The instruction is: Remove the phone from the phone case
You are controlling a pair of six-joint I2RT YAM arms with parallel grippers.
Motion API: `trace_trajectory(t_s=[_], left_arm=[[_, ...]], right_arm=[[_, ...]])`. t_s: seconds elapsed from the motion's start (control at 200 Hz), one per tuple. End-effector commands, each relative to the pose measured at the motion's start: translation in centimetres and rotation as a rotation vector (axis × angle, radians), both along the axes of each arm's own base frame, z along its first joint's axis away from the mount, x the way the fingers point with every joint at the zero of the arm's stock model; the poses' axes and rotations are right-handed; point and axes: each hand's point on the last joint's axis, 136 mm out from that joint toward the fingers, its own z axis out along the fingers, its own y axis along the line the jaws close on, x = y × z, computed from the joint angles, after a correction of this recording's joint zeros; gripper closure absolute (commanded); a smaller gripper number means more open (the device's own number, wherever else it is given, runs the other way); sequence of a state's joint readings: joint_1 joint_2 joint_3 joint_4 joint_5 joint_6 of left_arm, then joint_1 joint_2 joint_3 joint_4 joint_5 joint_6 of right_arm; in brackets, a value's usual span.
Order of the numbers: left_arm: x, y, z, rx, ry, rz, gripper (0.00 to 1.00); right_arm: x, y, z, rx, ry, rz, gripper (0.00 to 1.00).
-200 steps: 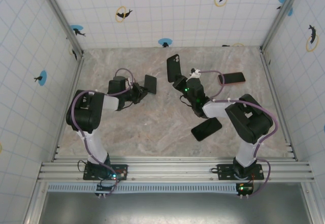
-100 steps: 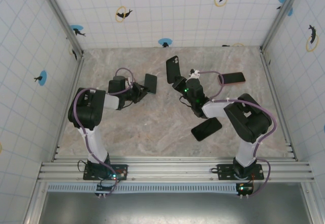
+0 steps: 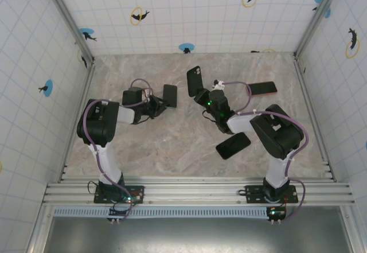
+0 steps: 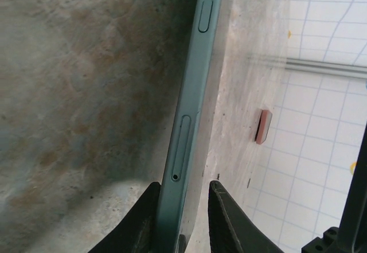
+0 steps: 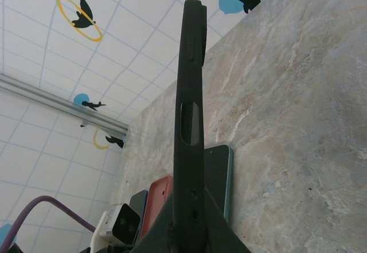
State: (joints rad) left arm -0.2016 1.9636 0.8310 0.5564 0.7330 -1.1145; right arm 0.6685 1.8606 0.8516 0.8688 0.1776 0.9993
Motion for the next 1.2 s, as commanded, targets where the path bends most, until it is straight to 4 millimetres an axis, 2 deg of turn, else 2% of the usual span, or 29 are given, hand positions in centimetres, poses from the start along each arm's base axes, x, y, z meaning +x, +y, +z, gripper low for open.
trace_trajectory(t_s=[0.0,0.31,0.485,0.781,0.936,1.196], left_arm=[[-0.2,0.6,0.5,0.04,-0.022,-0.003,0.73],[-1.0,0.9,-0.1,0.073,0.009,-0.004,0.67],[-1.5,1.8,-0.2,0.151,0.03,0.01,0.62],[-1.4,2.3,-0.1,0.202,0.037,0.0,0.58],[-1.0,2.7,1.0,0.258,0.011,-0.016,0.56],[-0.4,2.9,4.3,0.284,-0.054,-0.019,0.51]], right_arm=[[0.3,0.9,0.4,0.013,-0.009,0.007,1.0],[0.3,1.2,-0.4,0.0,0.009,0.017,1.0],[0.3,1.6,-1.0,-0.01,0.021,0.025,1.0],[0.5,2.2,-2.1,-0.042,0.033,0.033,1.0],[0.4,2.6,-3.3,-0.089,0.034,0.042,1.0],[0.6,3.3,-5.7,-0.139,0.049,0.046,1.0]])
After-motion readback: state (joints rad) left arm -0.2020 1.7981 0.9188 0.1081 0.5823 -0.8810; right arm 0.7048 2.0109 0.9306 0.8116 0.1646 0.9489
